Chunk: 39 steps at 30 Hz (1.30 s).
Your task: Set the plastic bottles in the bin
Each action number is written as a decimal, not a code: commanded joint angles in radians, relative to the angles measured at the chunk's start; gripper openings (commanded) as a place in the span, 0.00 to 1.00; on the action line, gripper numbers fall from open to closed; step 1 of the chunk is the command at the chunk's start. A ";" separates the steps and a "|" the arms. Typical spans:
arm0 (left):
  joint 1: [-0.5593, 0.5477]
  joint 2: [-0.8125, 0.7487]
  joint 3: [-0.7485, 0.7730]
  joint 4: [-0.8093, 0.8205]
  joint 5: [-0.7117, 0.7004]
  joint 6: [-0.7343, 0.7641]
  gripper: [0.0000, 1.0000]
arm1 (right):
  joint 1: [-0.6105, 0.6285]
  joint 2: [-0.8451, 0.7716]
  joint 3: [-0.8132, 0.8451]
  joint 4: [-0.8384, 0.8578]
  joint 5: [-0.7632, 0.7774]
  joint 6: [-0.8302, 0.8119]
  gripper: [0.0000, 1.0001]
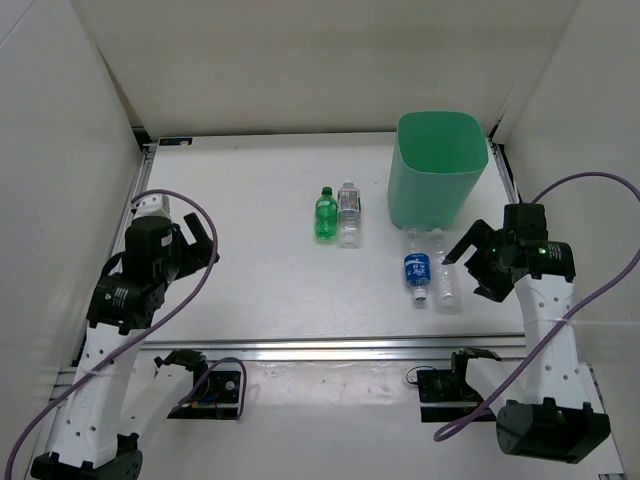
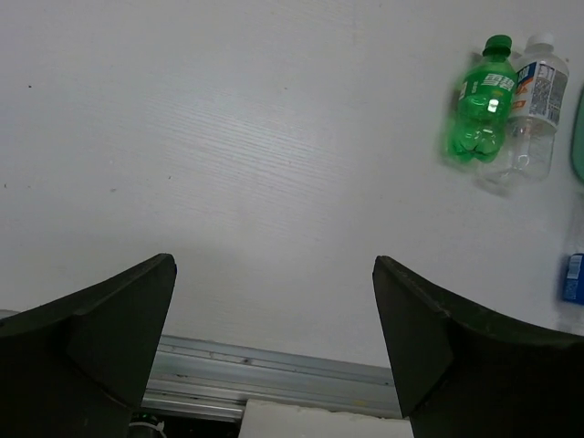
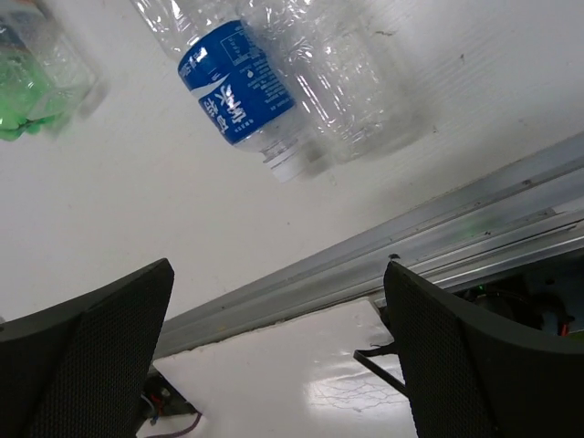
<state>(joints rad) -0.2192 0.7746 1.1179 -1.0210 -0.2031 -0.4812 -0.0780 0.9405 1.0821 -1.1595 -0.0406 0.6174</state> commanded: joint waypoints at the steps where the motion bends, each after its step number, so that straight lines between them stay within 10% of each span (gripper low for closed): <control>1: -0.012 -0.026 -0.045 -0.048 -0.036 0.033 1.00 | 0.012 0.044 0.016 0.061 -0.085 -0.054 1.00; 21: -0.032 0.130 -0.145 0.048 0.027 -0.048 1.00 | 0.121 0.521 0.088 0.251 0.019 -0.097 1.00; 39: -0.032 0.227 -0.136 0.076 0.039 -0.057 1.00 | 0.012 0.633 0.134 0.262 0.107 -0.079 1.00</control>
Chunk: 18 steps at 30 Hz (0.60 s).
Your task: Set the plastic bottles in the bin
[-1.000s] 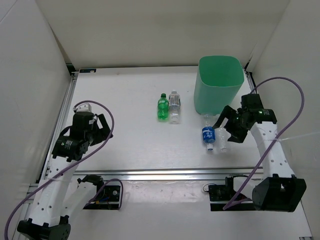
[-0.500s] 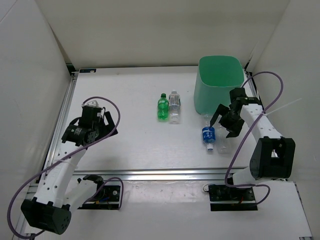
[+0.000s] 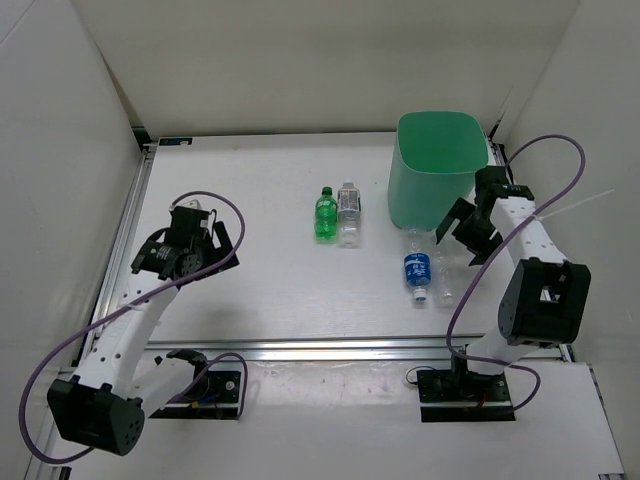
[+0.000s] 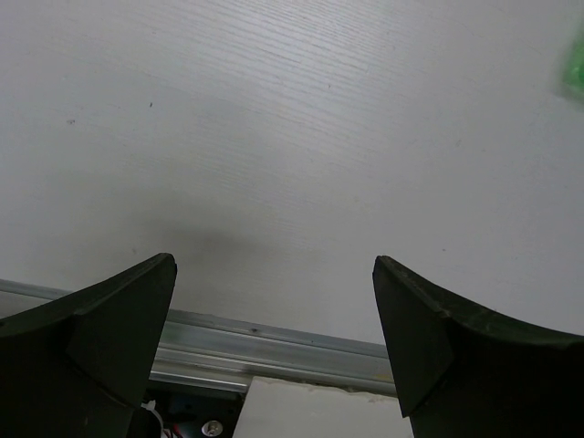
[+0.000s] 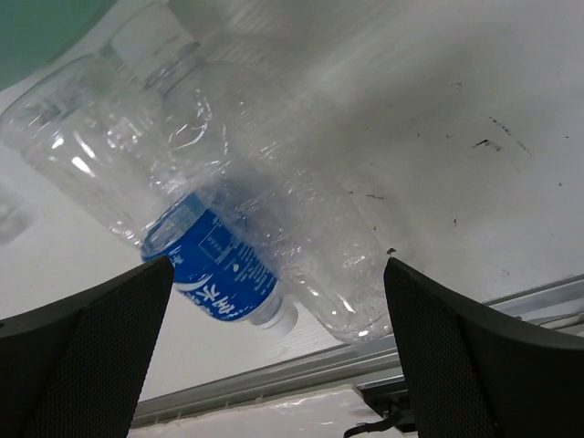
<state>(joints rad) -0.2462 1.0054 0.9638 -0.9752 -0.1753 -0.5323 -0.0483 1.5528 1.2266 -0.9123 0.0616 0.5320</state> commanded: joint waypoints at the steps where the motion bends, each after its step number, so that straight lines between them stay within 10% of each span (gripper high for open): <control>1: -0.005 0.005 0.018 0.030 0.011 -0.015 1.00 | -0.018 0.033 -0.019 0.027 0.004 0.006 1.00; 18: -0.005 0.064 0.018 0.040 0.020 -0.015 1.00 | -0.036 0.144 -0.104 0.067 -0.023 0.046 0.94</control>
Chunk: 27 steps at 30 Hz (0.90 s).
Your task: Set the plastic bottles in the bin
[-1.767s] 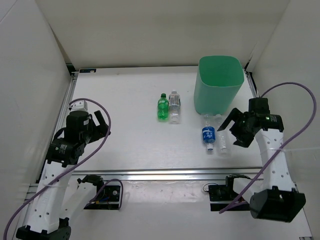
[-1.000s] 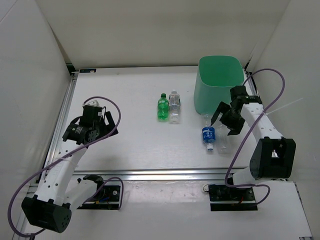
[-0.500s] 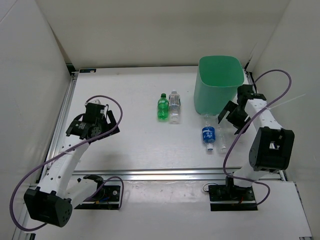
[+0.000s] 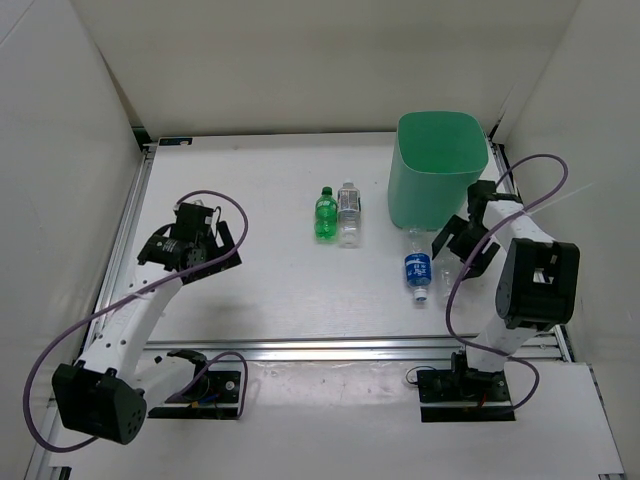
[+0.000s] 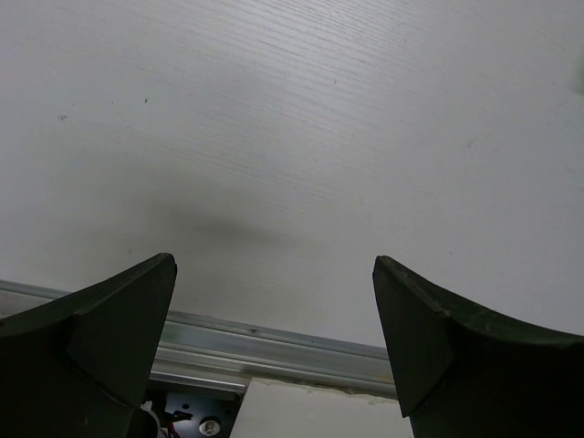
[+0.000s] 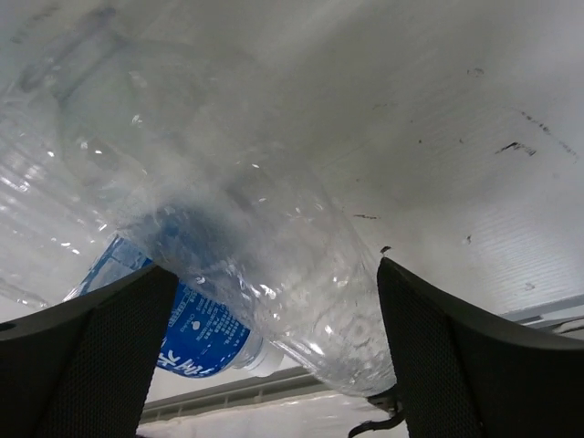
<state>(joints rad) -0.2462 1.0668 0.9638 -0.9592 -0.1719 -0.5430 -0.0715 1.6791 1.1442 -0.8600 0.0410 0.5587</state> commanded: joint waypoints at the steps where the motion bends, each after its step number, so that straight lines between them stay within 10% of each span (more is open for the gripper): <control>1: -0.005 0.002 0.018 0.023 0.017 -0.014 1.00 | -0.025 0.030 -0.021 0.000 -0.003 0.030 0.90; 17: -0.005 0.059 -0.002 0.080 0.110 -0.021 0.99 | -0.083 -0.303 -0.022 -0.209 0.027 0.062 0.43; 27: -0.015 0.091 0.030 0.089 0.055 -0.040 0.99 | -0.083 -0.274 0.780 -0.193 -0.027 0.155 0.39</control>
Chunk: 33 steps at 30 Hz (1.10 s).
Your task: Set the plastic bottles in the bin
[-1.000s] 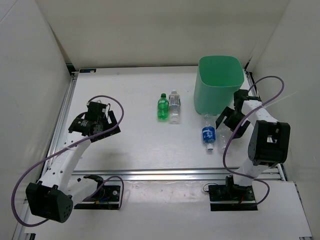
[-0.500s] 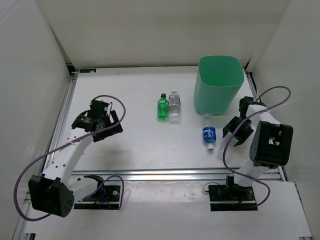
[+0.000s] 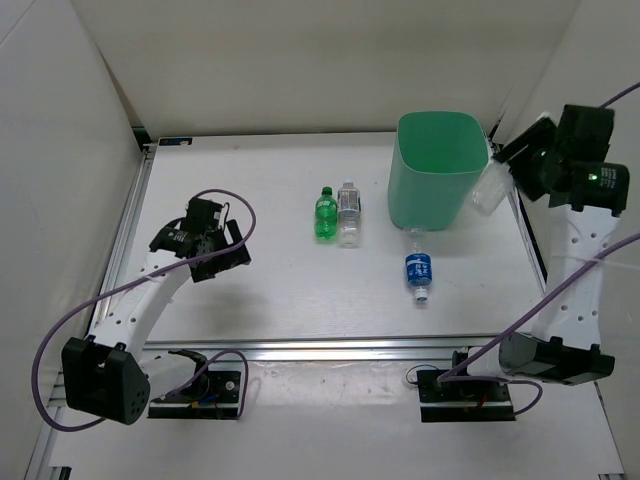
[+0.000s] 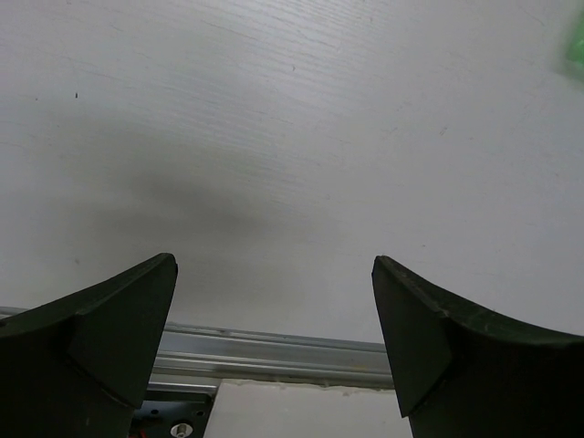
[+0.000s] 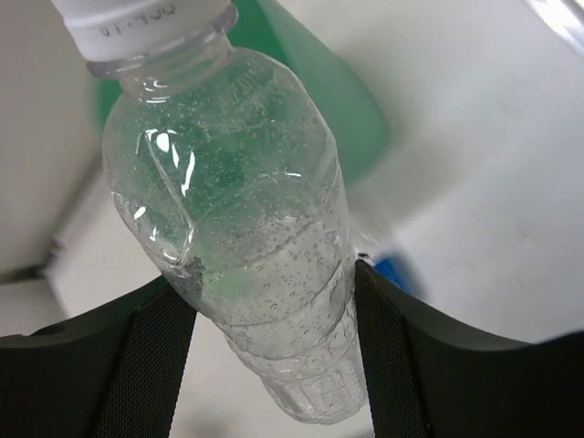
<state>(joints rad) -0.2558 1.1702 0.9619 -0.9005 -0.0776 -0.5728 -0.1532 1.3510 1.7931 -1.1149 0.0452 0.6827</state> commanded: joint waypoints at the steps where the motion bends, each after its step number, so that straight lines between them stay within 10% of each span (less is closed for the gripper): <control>1: -0.005 -0.003 0.032 0.031 -0.039 -0.010 0.99 | -0.002 0.078 0.173 0.099 -0.054 0.031 0.39; 10: -0.014 0.028 0.066 0.040 -0.102 -0.001 0.99 | 0.069 0.457 0.520 0.277 -0.136 0.031 0.44; 17: -0.014 0.038 0.075 0.049 -0.113 -0.001 1.00 | 0.110 0.542 0.568 0.288 -0.193 -0.078 1.00; 33: -0.023 0.078 0.126 0.078 -0.105 0.034 1.00 | 0.329 0.041 -0.154 0.271 0.060 -0.184 1.00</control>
<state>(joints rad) -0.2745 1.2423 1.0481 -0.8509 -0.1837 -0.5571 0.0784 1.3991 1.7554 -0.8410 0.0261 0.5625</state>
